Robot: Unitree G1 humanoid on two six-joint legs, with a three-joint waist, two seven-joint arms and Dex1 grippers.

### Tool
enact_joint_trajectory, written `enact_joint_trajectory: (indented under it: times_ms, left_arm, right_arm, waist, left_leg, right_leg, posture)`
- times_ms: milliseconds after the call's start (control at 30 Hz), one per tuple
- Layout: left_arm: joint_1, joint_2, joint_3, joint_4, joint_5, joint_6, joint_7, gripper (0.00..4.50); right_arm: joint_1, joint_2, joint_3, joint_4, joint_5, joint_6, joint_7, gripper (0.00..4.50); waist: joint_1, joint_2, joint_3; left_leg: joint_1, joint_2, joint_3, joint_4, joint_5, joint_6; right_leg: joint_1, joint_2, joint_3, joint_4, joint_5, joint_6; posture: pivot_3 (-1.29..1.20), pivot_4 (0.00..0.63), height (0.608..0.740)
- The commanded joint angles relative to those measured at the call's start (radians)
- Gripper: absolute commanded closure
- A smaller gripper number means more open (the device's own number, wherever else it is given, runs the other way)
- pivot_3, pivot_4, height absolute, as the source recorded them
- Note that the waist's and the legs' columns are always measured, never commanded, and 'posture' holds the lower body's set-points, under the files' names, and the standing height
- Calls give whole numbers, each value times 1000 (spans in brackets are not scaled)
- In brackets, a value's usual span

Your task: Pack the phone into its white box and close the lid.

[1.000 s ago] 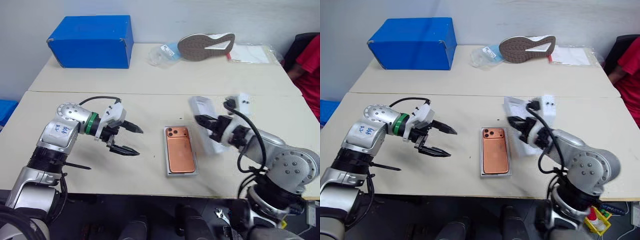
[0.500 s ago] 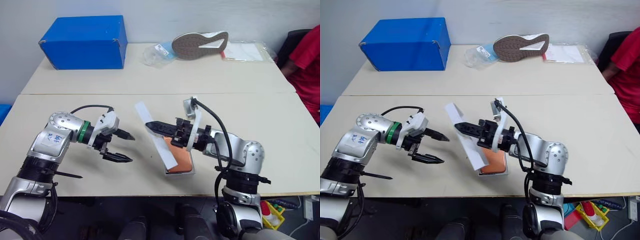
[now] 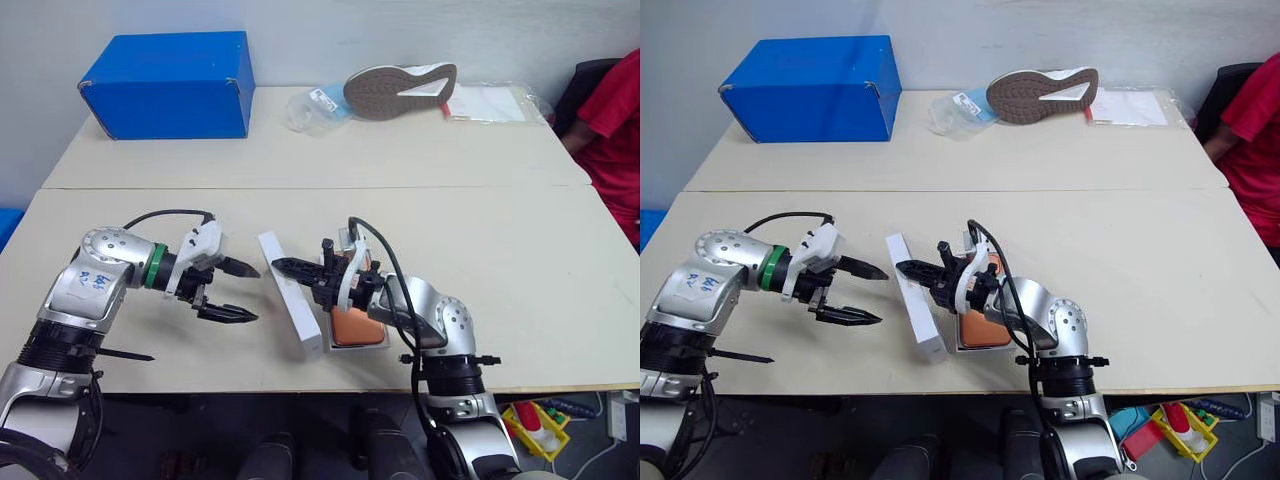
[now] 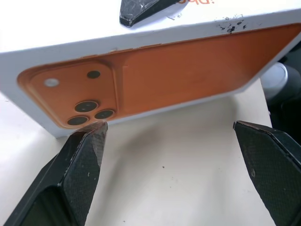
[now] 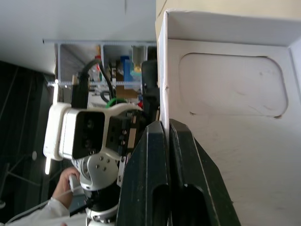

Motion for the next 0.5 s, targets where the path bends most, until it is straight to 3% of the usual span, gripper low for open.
enact_joint_trajectory:
  times_ms: [33, 100, 500]
  left_arm:
    - [-11, -15, 31, -27, -18, 11, 33, 0]
    - [-6, -31, 30, -33, -18, 12, 48, 0]
    - [-6, -154, -54, -59, -1, 22, 91, 3625]
  right_arm:
    - [40, -55, -6, -52, -31, 0, 48, 4453]
    - [63, -82, -8, -82, -35, -4, 71, 4453]
    - [150, -161, 1, -177, -150, -52, 206, 4500]
  waist:
    - [3, 0, 0]
    - [5, 0, 0]
    - [9, 0, -1]
  left_leg:
    - [0, 0, 0, 0, 0, 0]
    - [0, 0, 0, 0, 0, 1]
    - [0, 0, 0, 0, -1, 1]
  right_leg:
    - [0, 0, 0, 0, 0, 0]
    - [1, 0, 0, 0, 0, 0]
    - [1, -1, 0, -1, 0, 0]
  posture:
    - [0, 150, 740]
    - [0, 150, 740]
    - [0, 150, 740]
